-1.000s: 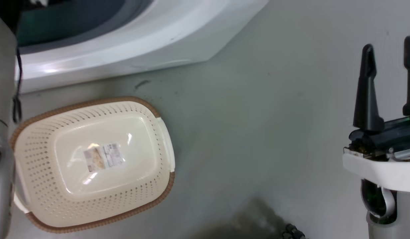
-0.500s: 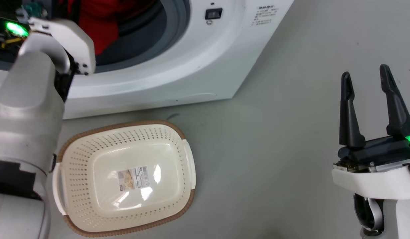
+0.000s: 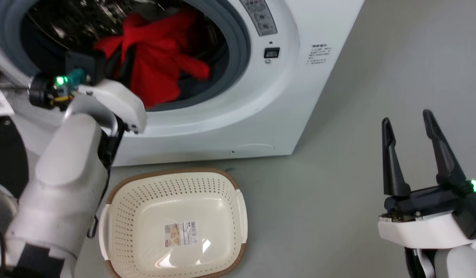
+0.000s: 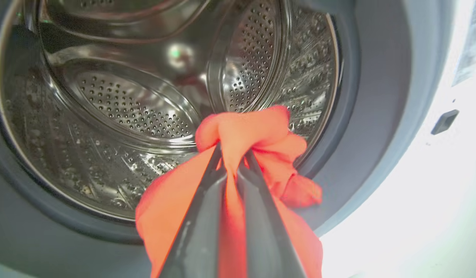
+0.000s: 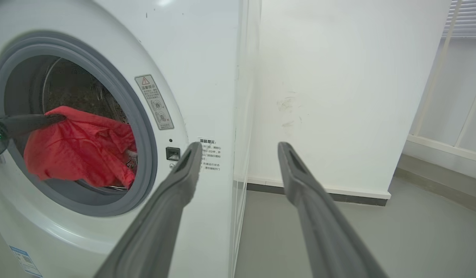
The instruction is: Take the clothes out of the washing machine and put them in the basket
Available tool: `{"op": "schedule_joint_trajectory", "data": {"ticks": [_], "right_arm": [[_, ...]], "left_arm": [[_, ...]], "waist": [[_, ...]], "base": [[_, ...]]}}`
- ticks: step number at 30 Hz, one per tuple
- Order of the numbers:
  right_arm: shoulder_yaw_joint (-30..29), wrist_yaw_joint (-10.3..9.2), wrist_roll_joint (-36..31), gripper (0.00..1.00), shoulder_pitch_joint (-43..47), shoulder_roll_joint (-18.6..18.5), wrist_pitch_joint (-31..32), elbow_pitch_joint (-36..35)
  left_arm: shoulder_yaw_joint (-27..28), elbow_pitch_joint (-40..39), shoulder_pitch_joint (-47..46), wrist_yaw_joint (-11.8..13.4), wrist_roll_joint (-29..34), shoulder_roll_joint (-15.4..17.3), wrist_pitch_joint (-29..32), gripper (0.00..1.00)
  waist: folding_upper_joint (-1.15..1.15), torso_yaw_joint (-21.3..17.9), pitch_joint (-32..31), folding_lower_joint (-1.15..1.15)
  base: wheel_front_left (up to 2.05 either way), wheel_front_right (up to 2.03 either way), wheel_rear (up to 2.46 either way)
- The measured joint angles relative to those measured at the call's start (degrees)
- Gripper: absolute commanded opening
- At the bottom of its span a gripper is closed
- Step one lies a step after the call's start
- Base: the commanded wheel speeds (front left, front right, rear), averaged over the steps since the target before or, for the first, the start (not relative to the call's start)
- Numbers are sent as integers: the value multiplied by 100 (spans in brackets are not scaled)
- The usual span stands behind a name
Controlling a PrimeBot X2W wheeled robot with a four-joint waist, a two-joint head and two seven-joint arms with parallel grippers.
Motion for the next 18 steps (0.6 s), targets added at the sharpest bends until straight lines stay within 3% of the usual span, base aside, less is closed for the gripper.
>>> {"op": "schedule_joint_trajectory", "data": {"ticks": [18], "right_arm": [[96,0,-102,100,610,0,0,171]], "left_arm": [[293,-3417,2310,786,87,577,216,0]], "waist": [[0,239,-1058,0]], "base": [[0,0,0]]}}
